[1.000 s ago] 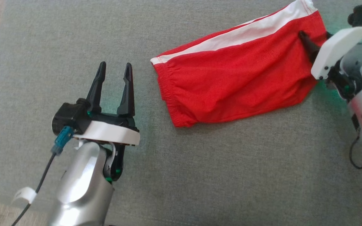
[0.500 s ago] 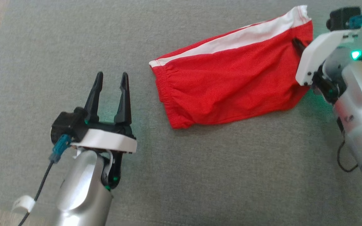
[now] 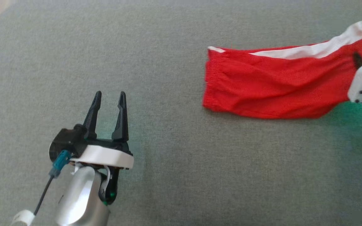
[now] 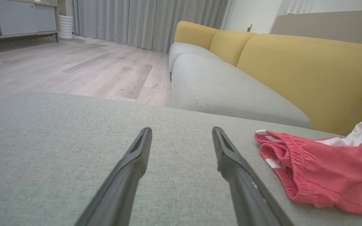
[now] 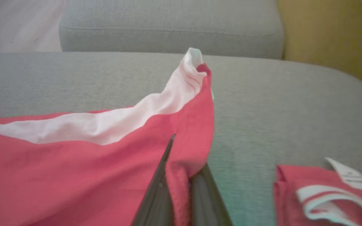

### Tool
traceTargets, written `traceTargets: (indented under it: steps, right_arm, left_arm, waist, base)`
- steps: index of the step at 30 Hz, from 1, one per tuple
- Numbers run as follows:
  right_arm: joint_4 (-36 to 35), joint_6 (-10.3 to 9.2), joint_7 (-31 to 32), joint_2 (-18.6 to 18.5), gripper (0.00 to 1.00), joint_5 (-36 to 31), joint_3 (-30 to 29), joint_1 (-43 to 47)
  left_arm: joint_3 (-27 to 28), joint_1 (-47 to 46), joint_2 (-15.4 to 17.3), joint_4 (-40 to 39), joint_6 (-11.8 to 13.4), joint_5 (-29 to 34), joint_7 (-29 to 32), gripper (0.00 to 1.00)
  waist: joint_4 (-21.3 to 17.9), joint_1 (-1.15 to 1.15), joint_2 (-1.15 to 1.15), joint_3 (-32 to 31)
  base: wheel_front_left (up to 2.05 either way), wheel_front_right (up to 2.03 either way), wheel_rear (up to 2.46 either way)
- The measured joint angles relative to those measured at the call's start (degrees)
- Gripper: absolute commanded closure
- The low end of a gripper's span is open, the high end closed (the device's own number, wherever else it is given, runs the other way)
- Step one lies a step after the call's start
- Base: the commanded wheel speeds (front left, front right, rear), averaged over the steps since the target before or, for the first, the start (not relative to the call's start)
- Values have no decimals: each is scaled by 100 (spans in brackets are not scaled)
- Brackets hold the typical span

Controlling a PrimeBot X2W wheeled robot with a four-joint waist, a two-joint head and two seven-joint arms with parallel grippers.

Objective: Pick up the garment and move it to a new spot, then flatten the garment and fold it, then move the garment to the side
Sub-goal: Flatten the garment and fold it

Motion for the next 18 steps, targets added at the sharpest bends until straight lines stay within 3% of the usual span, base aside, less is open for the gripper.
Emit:
traceTargets:
  steps: [5, 9, 13, 18]
  right_arm:
    - [-648, -1, 307, -19, 100, -514, -446, 230]
    - [-1880, 0, 983, 493, 100, -867, -536, 611]
    - [-2954, -1, 1571, 1084, 100, -1046, -140, 883]
    - [-3468, -1, 2053, 1648, 100, -1127, 346, 946]
  left_arm:
    - [2, 54, 3, 41, -42, 9, 0, 0]
    - [0, 108, 5, 85, -44, 9, 0, 0]
    - [0, 109, 7, 88, -47, 9, 0, 0]
    - [-12, 108, 5, 87, -88, -4, 0, 0]
  waist:
    - [-87, 0, 0, -147]
    - [-40, 0, 0, -205]
    - [37, 0, 0, -196]
    - [198, 0, 0, -141]
  base:
    - [0, 0, 0]
    - [0, 0, 0]
    - [0, 0, 0]
    - [0, 0, 0]
